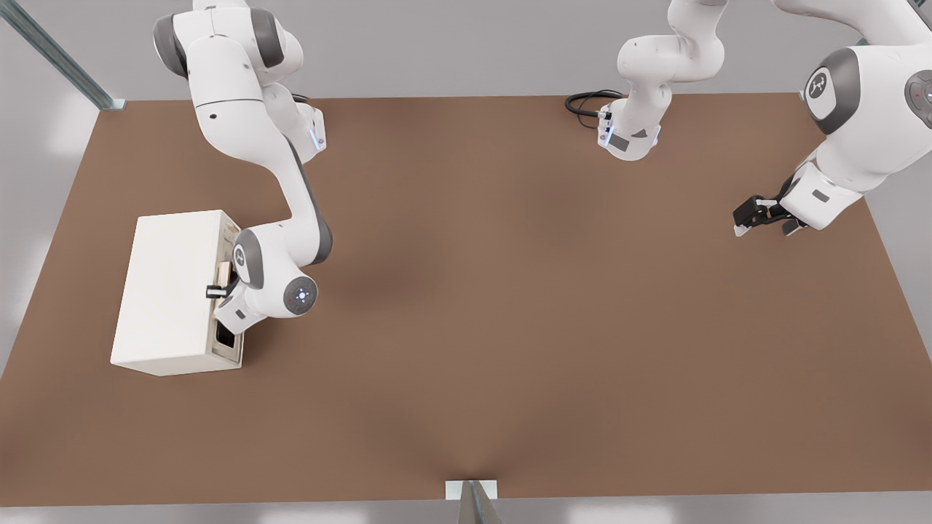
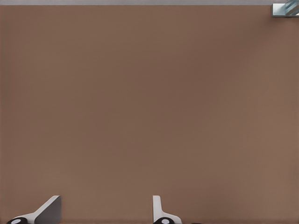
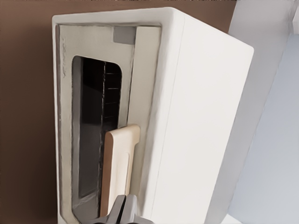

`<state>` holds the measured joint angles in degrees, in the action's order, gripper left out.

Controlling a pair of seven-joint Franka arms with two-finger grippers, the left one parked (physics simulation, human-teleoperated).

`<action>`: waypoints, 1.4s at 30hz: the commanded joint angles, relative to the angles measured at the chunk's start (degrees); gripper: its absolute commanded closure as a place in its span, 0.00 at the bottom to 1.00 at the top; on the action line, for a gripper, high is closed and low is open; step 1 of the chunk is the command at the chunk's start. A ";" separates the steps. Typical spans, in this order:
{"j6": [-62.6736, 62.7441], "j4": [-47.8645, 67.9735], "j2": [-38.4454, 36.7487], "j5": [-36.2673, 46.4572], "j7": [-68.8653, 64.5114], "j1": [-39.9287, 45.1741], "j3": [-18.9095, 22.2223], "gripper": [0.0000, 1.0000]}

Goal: Keep left arm still and open the oven door with right arm

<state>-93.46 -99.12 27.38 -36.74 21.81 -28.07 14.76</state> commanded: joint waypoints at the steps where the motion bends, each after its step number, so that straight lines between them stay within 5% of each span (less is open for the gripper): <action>1: -1.99 -0.02 0.04 -0.09 2.54 -0.06 0.00 1.00; 36: -1.55 -1.77 -0.48 -0.61 2.45 -0.23 -1.58 1.00; 39: 3.54 2.97 -0.48 3.87 5.70 -0.23 -5.89 1.00; 42: 10.05 10.09 -8.21 26.09 0.00 3.28 -6.59 1.00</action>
<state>-90.01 -90.49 20.50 -23.15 23.00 -25.70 8.42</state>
